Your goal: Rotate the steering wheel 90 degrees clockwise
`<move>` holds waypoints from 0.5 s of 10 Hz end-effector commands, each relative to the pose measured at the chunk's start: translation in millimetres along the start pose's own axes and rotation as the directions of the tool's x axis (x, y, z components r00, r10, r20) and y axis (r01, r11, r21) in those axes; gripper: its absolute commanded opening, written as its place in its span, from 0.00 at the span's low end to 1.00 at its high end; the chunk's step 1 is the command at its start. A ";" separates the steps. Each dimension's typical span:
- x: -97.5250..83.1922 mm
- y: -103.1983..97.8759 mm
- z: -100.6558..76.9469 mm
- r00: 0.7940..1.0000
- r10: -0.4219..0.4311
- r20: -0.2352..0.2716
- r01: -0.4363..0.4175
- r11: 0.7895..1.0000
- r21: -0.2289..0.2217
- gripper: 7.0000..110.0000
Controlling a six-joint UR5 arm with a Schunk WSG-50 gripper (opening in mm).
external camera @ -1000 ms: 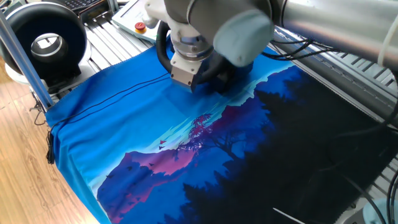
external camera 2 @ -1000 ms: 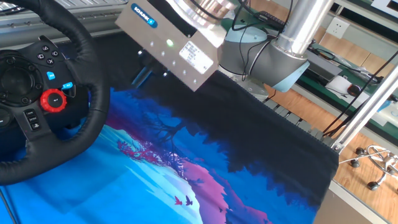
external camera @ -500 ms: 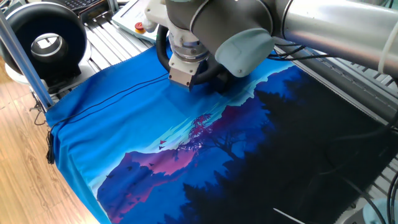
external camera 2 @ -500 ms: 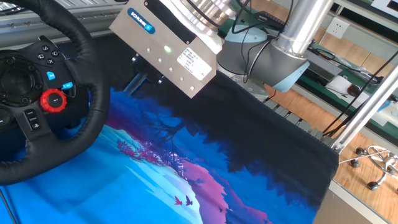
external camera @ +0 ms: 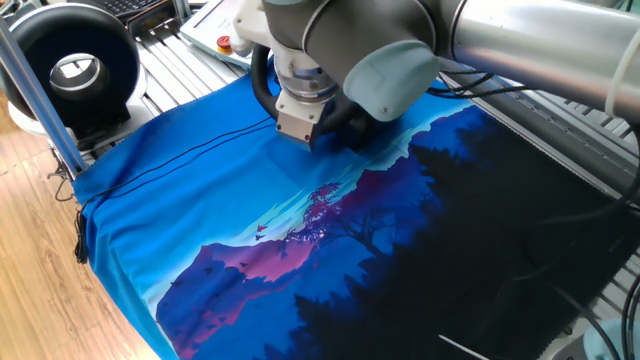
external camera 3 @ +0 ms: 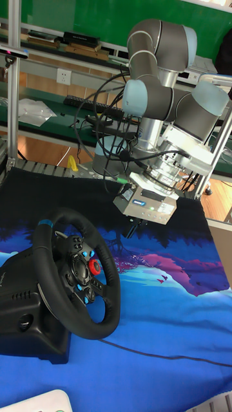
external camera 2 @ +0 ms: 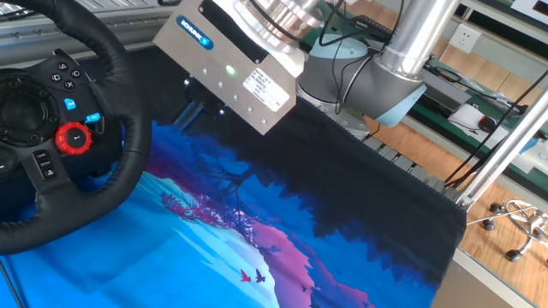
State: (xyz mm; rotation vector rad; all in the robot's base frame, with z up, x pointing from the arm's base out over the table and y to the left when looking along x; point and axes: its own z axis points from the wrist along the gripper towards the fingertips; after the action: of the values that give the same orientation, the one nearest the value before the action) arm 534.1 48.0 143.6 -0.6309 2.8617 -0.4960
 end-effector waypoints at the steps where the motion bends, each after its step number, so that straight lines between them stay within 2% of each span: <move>1: 19.7 27.2 -0.3 0.994 0.074 -0.086 -0.083 0.991 -0.105 0.00; 2: 42.5 20.0 -2.4 0.976 0.126 -0.178 -0.139 0.989 -0.059 0.00; 3: 58.5 15.5 -5.4 0.959 0.150 -0.240 -0.161 0.987 -0.027 0.00; 4: 69.1 20.0 -8.5 0.947 0.150 -0.285 -0.167 0.985 -0.037 0.00; 5: 78.6 28.6 -12.3 0.938 0.120 -0.326 -0.152 0.986 -0.072 0.00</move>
State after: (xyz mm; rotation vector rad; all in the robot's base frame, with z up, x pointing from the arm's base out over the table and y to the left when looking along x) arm 481.7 42.3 135.3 -0.4471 3.0967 -0.4861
